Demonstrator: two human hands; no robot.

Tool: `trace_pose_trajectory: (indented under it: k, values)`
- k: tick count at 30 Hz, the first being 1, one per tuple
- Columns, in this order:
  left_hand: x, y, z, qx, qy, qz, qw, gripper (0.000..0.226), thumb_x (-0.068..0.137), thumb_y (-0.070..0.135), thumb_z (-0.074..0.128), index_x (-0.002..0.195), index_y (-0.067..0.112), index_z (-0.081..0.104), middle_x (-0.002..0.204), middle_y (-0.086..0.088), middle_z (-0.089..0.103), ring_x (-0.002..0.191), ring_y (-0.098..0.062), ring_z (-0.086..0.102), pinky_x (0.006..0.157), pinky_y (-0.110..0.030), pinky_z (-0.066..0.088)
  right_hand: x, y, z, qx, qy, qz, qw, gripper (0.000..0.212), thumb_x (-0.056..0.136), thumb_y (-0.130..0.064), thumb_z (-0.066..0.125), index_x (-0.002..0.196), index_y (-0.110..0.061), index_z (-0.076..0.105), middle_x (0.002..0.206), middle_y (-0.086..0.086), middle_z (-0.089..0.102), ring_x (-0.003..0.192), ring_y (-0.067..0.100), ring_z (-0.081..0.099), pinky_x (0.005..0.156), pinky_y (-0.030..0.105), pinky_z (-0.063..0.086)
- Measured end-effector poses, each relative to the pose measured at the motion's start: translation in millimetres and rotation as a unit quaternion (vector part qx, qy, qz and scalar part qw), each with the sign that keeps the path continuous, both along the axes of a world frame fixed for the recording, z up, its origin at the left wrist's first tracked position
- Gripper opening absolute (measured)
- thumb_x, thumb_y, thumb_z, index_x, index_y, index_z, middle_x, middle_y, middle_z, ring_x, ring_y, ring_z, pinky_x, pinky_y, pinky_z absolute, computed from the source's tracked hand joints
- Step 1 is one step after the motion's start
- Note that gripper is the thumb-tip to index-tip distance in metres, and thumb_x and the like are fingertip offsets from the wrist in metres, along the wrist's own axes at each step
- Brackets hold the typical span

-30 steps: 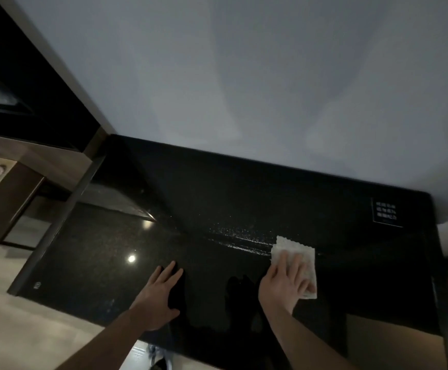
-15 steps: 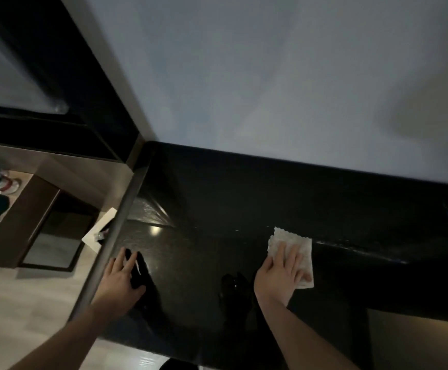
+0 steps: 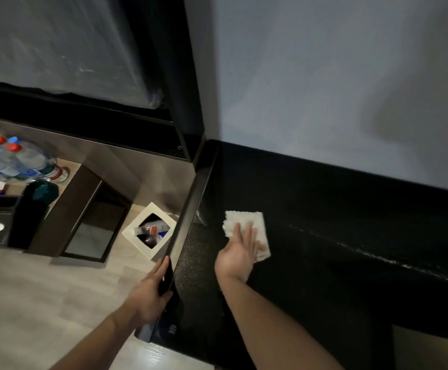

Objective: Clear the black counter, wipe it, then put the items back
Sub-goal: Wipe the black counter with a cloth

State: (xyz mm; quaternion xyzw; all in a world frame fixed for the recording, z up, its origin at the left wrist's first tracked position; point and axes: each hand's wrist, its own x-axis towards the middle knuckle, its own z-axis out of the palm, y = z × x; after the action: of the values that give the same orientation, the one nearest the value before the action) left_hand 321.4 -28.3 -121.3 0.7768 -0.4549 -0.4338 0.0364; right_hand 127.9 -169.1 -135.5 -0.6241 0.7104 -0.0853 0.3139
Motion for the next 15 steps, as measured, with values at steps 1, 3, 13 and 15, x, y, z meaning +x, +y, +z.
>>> trace_pose_trajectory:
  k: [1, 3, 13, 15]
  values:
    - [2, 1, -1, 0.0, 0.005, -0.005, 1.0, 0.096, 0.088, 0.032, 0.068, 0.164, 0.033, 0.01, 0.171, 0.01, 0.012, 0.152, -0.018, 0.032, 0.123, -0.034, 0.031, 21, 0, 2, 0.004, -0.018, 0.012, 1.0, 0.07, 0.098, -0.011, 0.052, 0.161, -0.029, 0.03, 0.174, -0.005, 0.007, 0.16, 0.016, -0.002, 0.131, 0.043, 0.0]
    - [3, 3, -4, 0.001, 0.011, -0.008, 1.0, 0.097, 0.084, 0.037, 0.063, 0.164, 0.034, 0.008, 0.171, 0.012, 0.01, 0.152, -0.016, 0.032, 0.123, -0.034, 0.032, 64, 0, 6, 0.021, -0.075, 0.029, 0.997, 0.063, 0.098, -0.007, 0.052, 0.156, -0.029, 0.041, 0.171, -0.011, 0.021, 0.16, 0.013, 0.01, 0.13, 0.041, 0.01]
    - [1, 3, 7, 0.007, 0.006, -0.021, 1.0, 0.092, 0.095, 0.024, 0.063, 0.164, 0.035, 0.004, 0.171, 0.013, 0.004, 0.152, -0.017, 0.031, 0.121, -0.027, 0.025, 64, -23, 79, 0.041, -0.294, -0.048, 0.954, 0.043, 0.108, -0.011, 0.046, 0.144, -0.029, 0.06, 0.137, 0.0, 0.067, 0.121, 0.011, 0.062, 0.08, -0.004, 0.039]
    - [-2, 3, 13, 0.015, -0.004, -0.023, 1.0, 0.096, 0.094, 0.023, 0.065, 0.164, 0.037, 0.0, 0.171, 0.014, 0.0, 0.152, -0.019, 0.031, 0.122, -0.03, 0.027, 14, -32, 90, -0.002, -0.276, -0.061, 0.959, 0.044, 0.107, -0.01, 0.049, 0.146, -0.028, 0.058, 0.14, -0.005, 0.064, 0.116, 0.001, 0.062, 0.076, -0.009, 0.035]
